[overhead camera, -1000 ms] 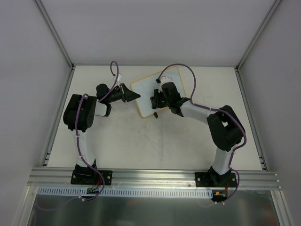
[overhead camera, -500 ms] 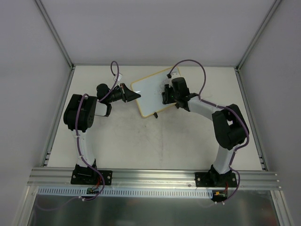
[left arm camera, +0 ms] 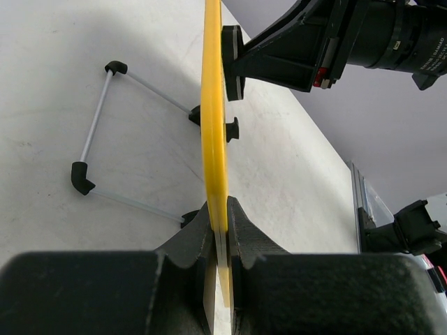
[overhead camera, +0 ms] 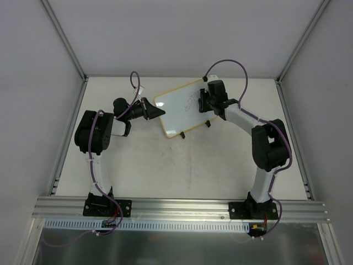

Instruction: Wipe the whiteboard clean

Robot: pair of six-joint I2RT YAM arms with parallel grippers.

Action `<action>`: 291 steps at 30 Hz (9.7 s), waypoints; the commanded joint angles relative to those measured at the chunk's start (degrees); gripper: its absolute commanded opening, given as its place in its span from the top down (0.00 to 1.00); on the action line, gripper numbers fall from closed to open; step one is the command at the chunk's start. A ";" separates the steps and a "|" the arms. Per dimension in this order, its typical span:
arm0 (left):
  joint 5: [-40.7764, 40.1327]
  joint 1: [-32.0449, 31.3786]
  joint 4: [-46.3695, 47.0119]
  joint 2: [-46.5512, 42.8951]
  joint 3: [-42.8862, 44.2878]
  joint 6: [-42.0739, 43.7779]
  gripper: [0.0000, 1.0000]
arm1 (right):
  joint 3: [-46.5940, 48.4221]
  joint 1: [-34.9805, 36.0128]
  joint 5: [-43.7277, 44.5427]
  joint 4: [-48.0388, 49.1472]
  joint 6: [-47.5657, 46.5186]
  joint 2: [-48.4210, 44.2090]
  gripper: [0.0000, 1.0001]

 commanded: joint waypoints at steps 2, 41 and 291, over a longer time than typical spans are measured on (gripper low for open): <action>2.78 -0.67 10.40 0.35 1.18 7.41 1.00 | 2.93 0.71 -1.95 -0.74 -0.47 1.68 1.00; 2.87 -0.76 10.22 0.35 1.26 7.59 1.00 | 3.90 12.59 0.43 0.49 1.64 4.76 1.00; 1.90 1.62 17.34 2.81 0.91 1.17 0.48 | -32.32 6.07 1.92 -20.96 10.43 -32.16 0.75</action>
